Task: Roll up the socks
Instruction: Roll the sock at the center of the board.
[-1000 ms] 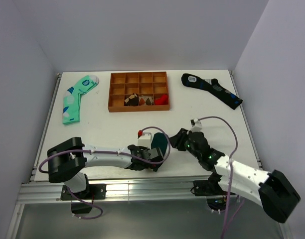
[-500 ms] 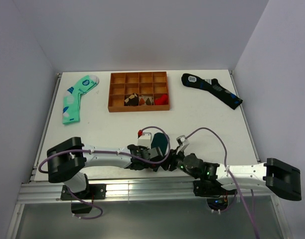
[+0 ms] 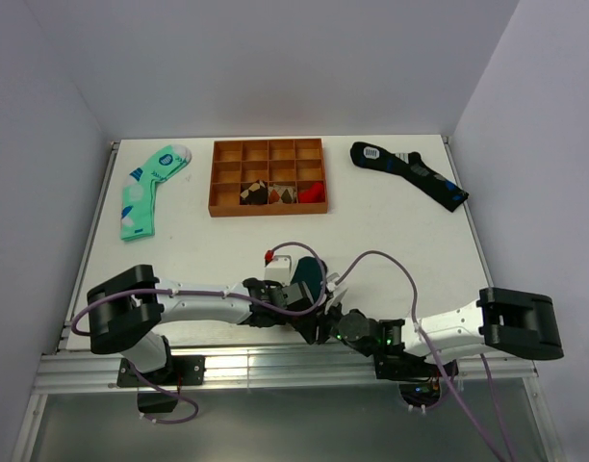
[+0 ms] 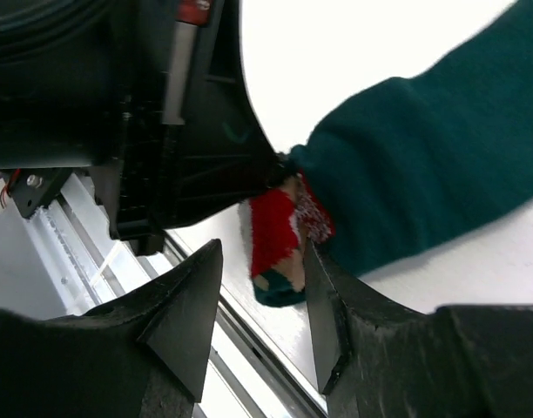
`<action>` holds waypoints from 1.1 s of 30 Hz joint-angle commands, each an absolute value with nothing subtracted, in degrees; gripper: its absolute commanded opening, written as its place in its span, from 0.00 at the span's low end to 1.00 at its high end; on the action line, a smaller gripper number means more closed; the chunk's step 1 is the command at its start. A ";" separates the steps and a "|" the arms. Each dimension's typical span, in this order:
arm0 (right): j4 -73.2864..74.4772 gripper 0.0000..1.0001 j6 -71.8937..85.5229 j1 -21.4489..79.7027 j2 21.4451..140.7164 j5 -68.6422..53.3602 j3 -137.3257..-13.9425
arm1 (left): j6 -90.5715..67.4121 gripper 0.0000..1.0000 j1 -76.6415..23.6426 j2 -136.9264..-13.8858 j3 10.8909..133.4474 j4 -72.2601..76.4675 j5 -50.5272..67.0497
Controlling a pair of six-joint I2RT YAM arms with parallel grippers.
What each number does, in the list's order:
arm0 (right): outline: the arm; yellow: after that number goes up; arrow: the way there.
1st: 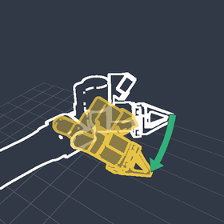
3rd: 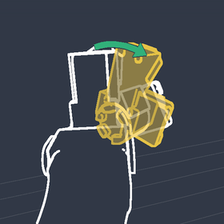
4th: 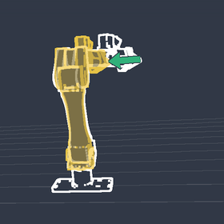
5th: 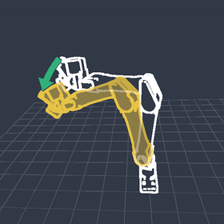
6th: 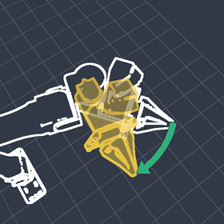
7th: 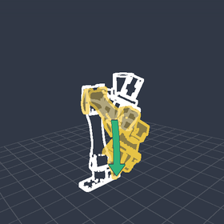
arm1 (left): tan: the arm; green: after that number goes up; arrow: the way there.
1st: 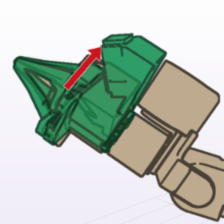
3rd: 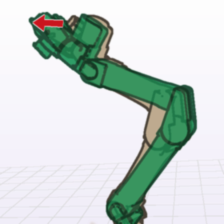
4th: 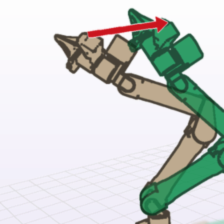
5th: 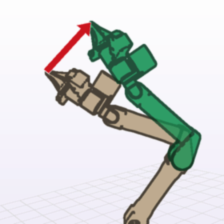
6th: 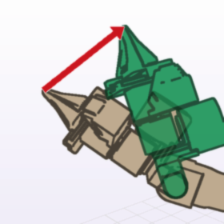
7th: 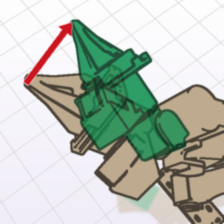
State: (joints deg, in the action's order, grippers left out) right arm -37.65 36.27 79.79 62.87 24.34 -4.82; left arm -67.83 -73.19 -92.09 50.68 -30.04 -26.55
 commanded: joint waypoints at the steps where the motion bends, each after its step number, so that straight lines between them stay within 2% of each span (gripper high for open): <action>1: -42.89 0.50 32.52 81.03 65.12 26.80 -7.73 | -65.74 0.00 -73.21 -93.34 47.72 -34.72 -20.65; 24: -49.31 0.49 33.22 82.18 76.63 26.28 -7.56 | -65.04 0.00 -72.42 -92.99 47.29 -33.40 -18.99; 33: -49.75 0.44 36.56 83.23 79.98 28.74 -6.68 | -64.95 0.00 -71.98 -92.37 47.11 -33.13 -18.46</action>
